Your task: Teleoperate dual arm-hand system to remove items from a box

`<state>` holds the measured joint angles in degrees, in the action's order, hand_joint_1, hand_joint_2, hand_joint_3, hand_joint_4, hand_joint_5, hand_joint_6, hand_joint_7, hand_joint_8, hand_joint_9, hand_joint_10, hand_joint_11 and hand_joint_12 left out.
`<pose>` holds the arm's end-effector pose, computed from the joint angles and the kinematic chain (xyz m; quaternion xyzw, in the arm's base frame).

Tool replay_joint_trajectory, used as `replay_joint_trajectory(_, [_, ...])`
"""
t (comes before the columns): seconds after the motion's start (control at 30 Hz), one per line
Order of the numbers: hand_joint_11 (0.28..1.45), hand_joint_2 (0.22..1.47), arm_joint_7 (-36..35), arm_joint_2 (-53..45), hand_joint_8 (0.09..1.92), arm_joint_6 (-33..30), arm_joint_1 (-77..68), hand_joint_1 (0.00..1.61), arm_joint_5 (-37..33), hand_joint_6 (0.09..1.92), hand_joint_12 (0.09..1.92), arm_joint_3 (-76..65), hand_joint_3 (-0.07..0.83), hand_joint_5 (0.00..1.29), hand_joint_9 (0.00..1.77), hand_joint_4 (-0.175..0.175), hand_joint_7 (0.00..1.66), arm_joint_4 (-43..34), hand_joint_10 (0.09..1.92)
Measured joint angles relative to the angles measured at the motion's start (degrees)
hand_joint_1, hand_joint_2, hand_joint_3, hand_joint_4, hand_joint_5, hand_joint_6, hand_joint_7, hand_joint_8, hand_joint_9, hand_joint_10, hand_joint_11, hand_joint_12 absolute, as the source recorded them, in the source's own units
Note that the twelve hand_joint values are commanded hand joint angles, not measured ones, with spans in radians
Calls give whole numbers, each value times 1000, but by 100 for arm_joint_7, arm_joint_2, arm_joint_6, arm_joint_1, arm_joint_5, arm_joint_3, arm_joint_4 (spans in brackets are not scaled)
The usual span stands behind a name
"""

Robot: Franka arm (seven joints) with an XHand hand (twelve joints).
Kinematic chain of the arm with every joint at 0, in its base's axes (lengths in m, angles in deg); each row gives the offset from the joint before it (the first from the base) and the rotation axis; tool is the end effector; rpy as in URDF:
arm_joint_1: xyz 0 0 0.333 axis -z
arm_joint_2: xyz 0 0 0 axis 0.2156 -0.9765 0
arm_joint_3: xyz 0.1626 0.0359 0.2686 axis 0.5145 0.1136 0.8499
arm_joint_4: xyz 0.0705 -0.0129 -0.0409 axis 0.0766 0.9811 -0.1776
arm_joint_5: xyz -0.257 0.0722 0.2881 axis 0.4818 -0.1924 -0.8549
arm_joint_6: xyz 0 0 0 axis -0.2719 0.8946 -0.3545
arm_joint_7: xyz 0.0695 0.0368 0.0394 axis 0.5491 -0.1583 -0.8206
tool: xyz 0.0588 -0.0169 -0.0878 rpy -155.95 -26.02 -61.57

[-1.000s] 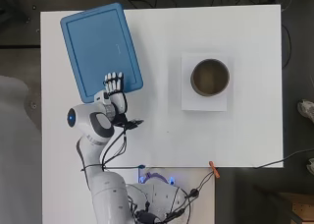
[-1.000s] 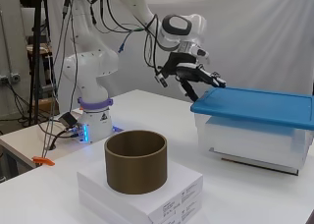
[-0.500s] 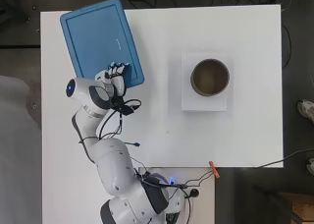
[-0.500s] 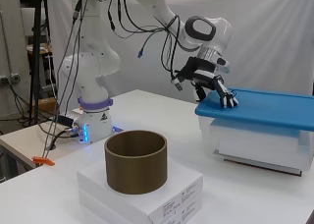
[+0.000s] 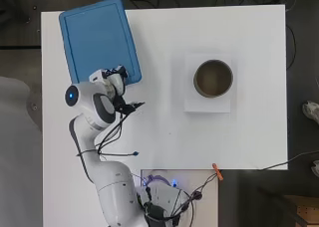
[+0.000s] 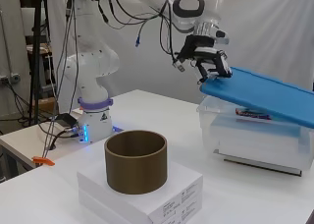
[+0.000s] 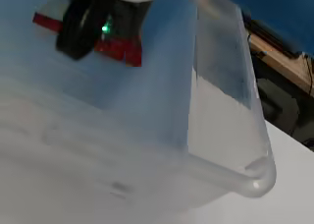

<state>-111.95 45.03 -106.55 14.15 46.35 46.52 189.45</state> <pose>0.4361 0.1822 0.4452 0.8056 0.5412 -0.0770 0.2284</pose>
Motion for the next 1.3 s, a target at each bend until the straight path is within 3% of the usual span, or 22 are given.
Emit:
replay_joint_trajectory(0.03, [869, 1223, -17, 118, 1735, 77, -18, 1129, -35, 1513, 1663, 23, 12, 694, 1135, 42, 939, -30, 1732])
replay_joint_trajectory(0.07, [722, 1221, -2, 228, 1546, 250, -40, 1220, -68, 1453, 1249, 72, 7, 664, 1017, -57, 851, -73, 1538])
replay_joint_trajectory(0.1, [672, 1213, -1, 297, 1409, 476, -68, 1277, -130, 1440, 873, 112, 6, 665, 950, -115, 802, -98, 1386])
replay_joint_trajectory(0.13, [678, 1208, -58, 324, 1343, 662, -88, 1311, -195, 1424, 601, 109, 4, 627, 944, -147, 795, -113, 1287])
replay_joint_trajectory(0.2, [719, 1216, -441, 327, 1324, 870, -126, 1336, -342, 1422, 272, 22, -1, 545, 941, -170, 786, -183, 1233])
replay_joint_trajectory(0.27, [753, 1216, -1063, 193, 1283, 592, -172, 1338, -471, 1472, 146, -26, 0, 543, 930, -170, 784, -405, 1199])
replay_joint_trajectory(0.3, [751, 1208, -1422, 83, 1297, 269, -202, 1341, -526, 1400, 316, -31, 3, 574, 936, -167, 786, -567, 1230])
replay_joint_trajectory(0.37, [661, 1248, -2020, -133, 1439, -485, -256, 1224, -580, 1354, 915, -19, 2, 613, 896, -127, 793, -784, 1299])
replay_joint_trajectory(0.43, [605, 1266, -2516, -253, 1509, -1264, -307, 1184, -605, 1332, 1186, -20, 0, 622, 894, -137, 799, -844, 1389])
replay_joint_trajectory(0.5, [751, 1368, -3178, -260, 1677, -1963, -353, 538, -708, 1505, 1539, -42, 14, 669, 1079, 65, 942, -849, 1681])
replay_joint_trajectory(0.53, [804, 1406, -3239, -280, 1755, -1968, -361, 327, -708, 1642, 1659, -36, 13, 680, 1142, 119, 993, -868, 1782])
replay_joint_trajectory(0.6, [888, 1440, -3055, -391, 1886, -1675, -379, 114, -672, 1840, 1793, -16, 6, 705, 1227, 163, 1064, -1024, 1885])
replay_joint_trajectory(0.73, [977, 1444, -2289, -624, 1920, -779, -329, 7, -442, 1917, 1844, 118, -1, 763, 1305, 175, 1143, -1309, 1919])
replay_joint_trajectory(0.77, [816, 1329, -2239, -749, 1632, -717, -228, 19, -292, 1606, 1599, 238, -11, 688, 1152, 163, 1019, -1295, 1660])
replay_joint_trajectory(0.8, [672, 1220, -2384, -923, 1088, -825, -73, 69, -116, 1067, 1095, 425, -13, 552, 980, 110, 870, -1198, 1133])
replay_joint_trajectory(0.83, [618, 1170, -2577, -999, 630, -975, 1, 149, -81, 625, 655, 521, -8, 505, 900, 75, 797, -1121, 676])
replay_joint_trajectory(0.9, [645, 1152, -3007, -1024, 170, -1282, 8, 268, -274, 176, 191, 565, -2, 542, 933, 47, 811, -1061, 200])
replay_joint_trajectory(0.97, [694, 1152, -3245, -926, 87, -1347, -52, 318, -724, 87, 87, 495, 0, 602, 995, 44, 864, -1129, 87])
replay_joint_trajectory(1.07, [778, 1162, -2794, -701, 87, -493, -138, 393, -1522, 87, 87, 320, 2, 666, 1093, 51, 926, -1082, 87])
replay_joint_trajectory(1.17, [605, 1112, -2182, -310, 87, 620, -219, 282, -2287, 87, 87, 47, -9, 557, 801, 41, 694, -707, 87])
replay_joint_trajectory(1.2, [651, 1114, -2077, -192, 87, 798, -238, 254, -2441, 87, 87, -29, -6, 562, 848, 38, 753, -545, 87])
replay_joint_trajectory(1.3, [719, 1126, -1835, 112, 87, 581, -282, 221, -2644, 87, 87, -221, 0, 588, 876, 43, 794, -12, 87])
